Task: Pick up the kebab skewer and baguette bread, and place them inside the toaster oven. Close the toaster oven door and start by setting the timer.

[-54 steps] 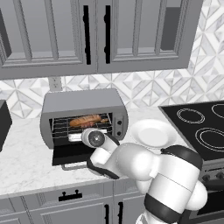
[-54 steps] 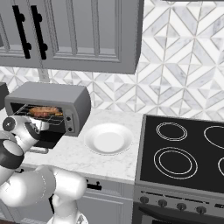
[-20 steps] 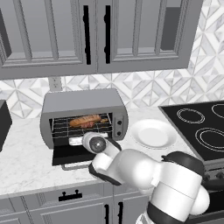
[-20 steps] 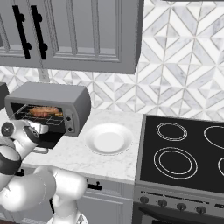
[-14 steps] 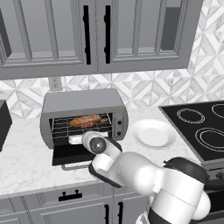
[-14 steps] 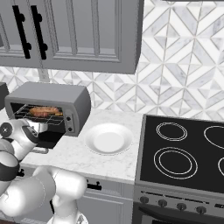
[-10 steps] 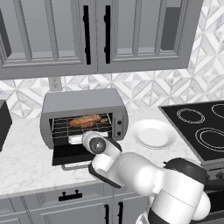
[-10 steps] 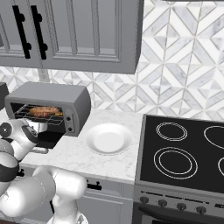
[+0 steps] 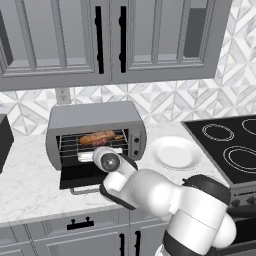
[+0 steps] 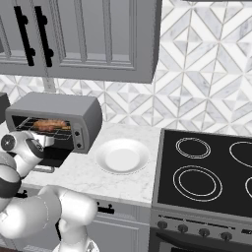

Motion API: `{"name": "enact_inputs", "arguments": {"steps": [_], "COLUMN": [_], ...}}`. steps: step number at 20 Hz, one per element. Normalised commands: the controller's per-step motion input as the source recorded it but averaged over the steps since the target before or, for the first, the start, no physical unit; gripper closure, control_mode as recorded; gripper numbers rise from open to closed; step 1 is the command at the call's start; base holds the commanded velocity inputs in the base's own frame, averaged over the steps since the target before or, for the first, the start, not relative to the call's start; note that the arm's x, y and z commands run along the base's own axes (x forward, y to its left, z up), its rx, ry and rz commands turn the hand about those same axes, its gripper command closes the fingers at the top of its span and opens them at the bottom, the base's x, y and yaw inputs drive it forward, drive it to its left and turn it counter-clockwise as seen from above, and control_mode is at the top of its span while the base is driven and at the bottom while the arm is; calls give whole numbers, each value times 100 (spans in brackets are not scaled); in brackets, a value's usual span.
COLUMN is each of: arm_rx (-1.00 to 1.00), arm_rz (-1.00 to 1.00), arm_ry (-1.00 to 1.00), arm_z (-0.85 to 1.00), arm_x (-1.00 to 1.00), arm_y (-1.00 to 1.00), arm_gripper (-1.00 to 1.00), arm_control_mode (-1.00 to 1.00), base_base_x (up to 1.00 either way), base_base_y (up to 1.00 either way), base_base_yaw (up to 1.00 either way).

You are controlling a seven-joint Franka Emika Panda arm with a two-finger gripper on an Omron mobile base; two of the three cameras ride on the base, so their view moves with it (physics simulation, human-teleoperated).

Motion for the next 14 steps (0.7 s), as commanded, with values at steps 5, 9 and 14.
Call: {"name": "enact_inputs", "arguments": {"steps": [5, 9, 14], "arm_rx": [0, 0, 0], "arm_rz": [0, 0, 0], "arm_ry": [0, 0, 0], "arm_z": [0, 0, 0], "arm_x": [2, 7, 10], "arm_y": [0, 0, 0], "arm_gripper": [-100, -100, -100], "arm_control_mode": [-100, -100, -100], "base_base_x": [0, 0, 0], "base_base_y": [0, 0, 0], "base_base_yaw": [0, 0, 0]}}
